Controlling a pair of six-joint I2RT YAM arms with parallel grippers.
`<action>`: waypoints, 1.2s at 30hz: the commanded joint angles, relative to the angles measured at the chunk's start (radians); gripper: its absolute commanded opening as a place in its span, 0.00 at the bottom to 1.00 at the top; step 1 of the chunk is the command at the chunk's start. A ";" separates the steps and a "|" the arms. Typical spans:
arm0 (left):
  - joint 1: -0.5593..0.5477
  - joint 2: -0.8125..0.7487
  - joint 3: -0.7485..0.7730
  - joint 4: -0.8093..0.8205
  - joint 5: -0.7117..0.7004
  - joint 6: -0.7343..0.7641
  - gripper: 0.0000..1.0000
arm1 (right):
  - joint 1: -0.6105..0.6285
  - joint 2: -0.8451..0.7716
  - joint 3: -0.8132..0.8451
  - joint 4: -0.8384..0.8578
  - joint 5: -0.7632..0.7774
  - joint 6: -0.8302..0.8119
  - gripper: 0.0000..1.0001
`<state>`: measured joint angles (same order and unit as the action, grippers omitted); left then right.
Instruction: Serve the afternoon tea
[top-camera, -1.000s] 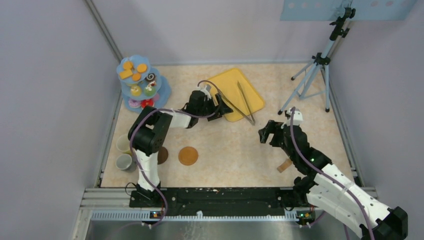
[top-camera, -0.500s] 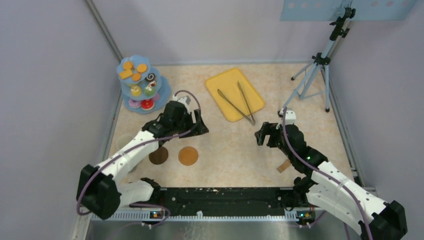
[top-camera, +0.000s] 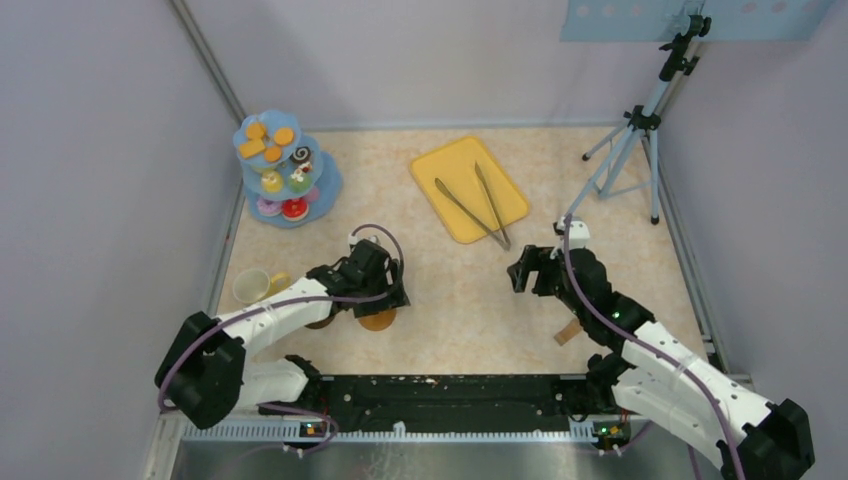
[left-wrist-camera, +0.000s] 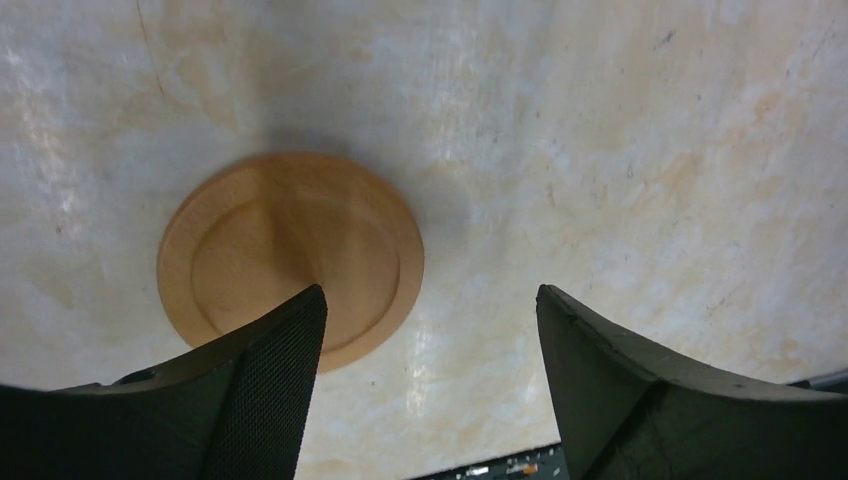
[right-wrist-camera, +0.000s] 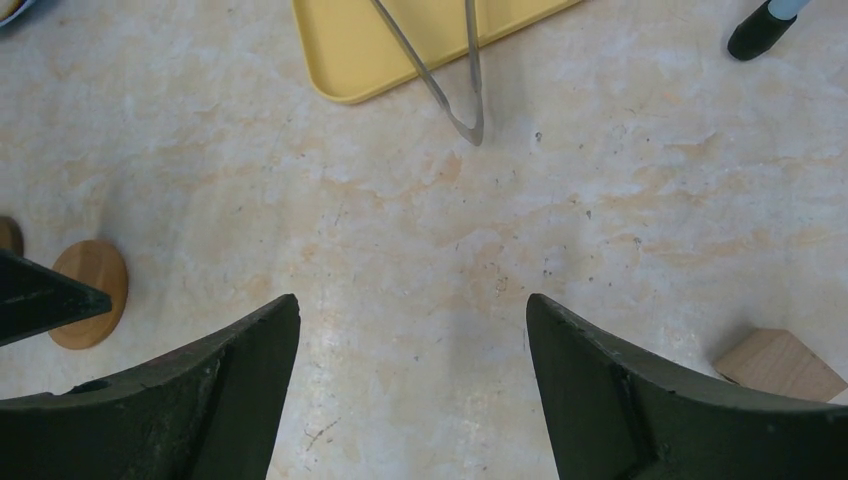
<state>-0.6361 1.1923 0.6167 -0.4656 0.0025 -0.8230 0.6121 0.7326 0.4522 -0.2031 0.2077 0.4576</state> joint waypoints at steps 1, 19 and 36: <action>-0.001 0.081 0.030 0.153 -0.099 0.001 0.82 | -0.005 -0.033 0.022 0.021 -0.001 0.018 0.82; 0.114 0.415 0.167 0.576 -0.218 0.174 0.88 | -0.005 -0.037 0.052 -0.015 0.024 0.028 0.81; 0.336 0.853 0.670 0.538 -0.108 0.318 0.92 | -0.005 -0.003 0.105 -0.046 0.046 0.046 0.81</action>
<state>-0.3191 1.9938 1.2232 0.1654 -0.1261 -0.5785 0.6121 0.7242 0.4942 -0.2516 0.2317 0.4999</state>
